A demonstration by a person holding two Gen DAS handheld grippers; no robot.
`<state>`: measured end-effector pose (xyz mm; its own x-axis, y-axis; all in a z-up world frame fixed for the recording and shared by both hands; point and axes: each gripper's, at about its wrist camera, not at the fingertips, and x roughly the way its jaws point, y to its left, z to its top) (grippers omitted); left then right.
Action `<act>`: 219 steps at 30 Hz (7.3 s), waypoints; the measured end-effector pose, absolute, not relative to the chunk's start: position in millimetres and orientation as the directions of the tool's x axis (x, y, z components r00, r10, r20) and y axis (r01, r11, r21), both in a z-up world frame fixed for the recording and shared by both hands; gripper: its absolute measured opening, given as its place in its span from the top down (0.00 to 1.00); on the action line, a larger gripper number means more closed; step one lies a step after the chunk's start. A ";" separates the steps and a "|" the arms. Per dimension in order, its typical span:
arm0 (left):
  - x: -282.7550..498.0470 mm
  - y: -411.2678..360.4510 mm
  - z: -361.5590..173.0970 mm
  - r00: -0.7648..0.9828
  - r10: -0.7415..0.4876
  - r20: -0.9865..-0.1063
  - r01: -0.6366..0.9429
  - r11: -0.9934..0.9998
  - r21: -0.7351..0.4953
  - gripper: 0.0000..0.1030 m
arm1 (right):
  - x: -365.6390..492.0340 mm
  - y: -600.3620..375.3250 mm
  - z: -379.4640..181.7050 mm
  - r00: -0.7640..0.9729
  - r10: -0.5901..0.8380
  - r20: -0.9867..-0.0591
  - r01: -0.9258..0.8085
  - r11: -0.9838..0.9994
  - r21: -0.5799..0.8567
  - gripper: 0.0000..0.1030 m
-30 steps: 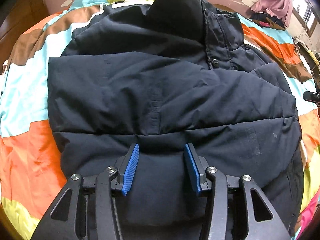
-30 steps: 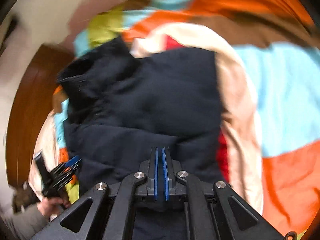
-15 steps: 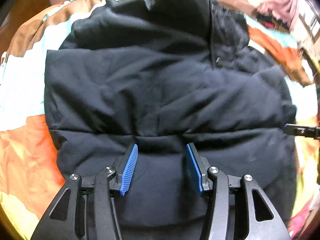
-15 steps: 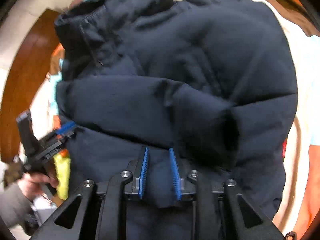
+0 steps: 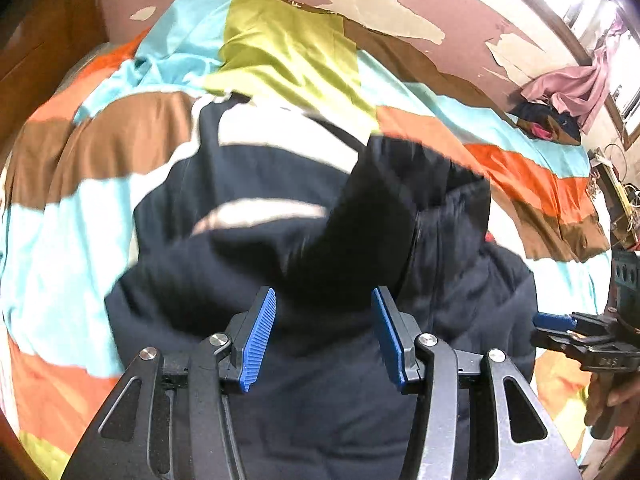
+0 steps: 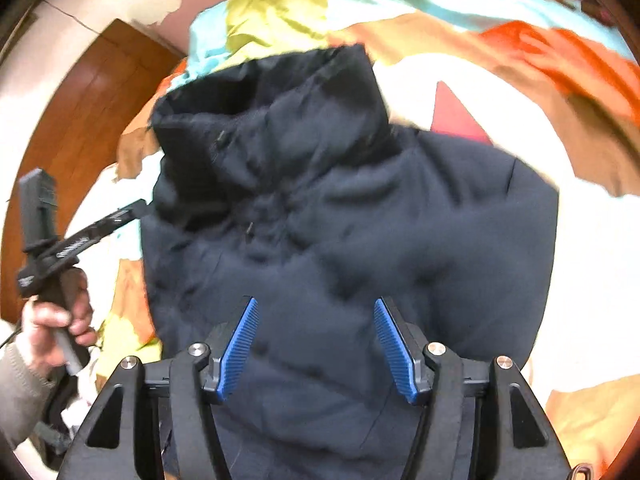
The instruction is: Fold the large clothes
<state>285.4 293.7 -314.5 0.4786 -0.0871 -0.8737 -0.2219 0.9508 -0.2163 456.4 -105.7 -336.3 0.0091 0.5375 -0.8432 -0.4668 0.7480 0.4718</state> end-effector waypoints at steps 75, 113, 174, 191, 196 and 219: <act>118.4 229.5 -373.8 0.763 0.007 -0.646 -0.100 0.989 -0.106 0.95 | 317.6 -142.6 -332.6 0.444 0.577 -0.685 -0.581 0.768 0.270 0.92; 56.6 196.5 -419.3 0.689 -0.015 -0.724 -0.033 0.998 -0.052 0.95 | 262.9 -147.2 -403.0 0.432 0.487 -0.760 -0.607 0.780 0.155 0.91; 10.9 179.1 -268.1 0.786 0.100 -0.610 -0.163 0.985 -0.048 0.23 | 175.5 -144.7 -211.7 0.540 0.658 -0.524 -0.628 0.730 0.270 0.15; -163.9 135.8 -234.2 0.803 0.102 -0.587 -0.164 0.985 -0.053 0.17 | -32.9 -227.0 -176.7 0.533 0.735 -0.419 -0.675 0.668 0.313 0.11; -205.0 118.7 -233.4 0.814 0.115 -0.569 -0.164 0.986 -0.035 0.17 | -70.4 -246.6 -178.0 0.544 0.738 -0.400 -0.667 0.669 0.328 0.10; -343.8 68.3 -323.1 0.804 0.087 -0.588 -0.116 0.993 -0.011 0.16 | -185.3 -316.8 -270.8 0.633 0.607 -0.480 -0.582 0.783 0.222 0.09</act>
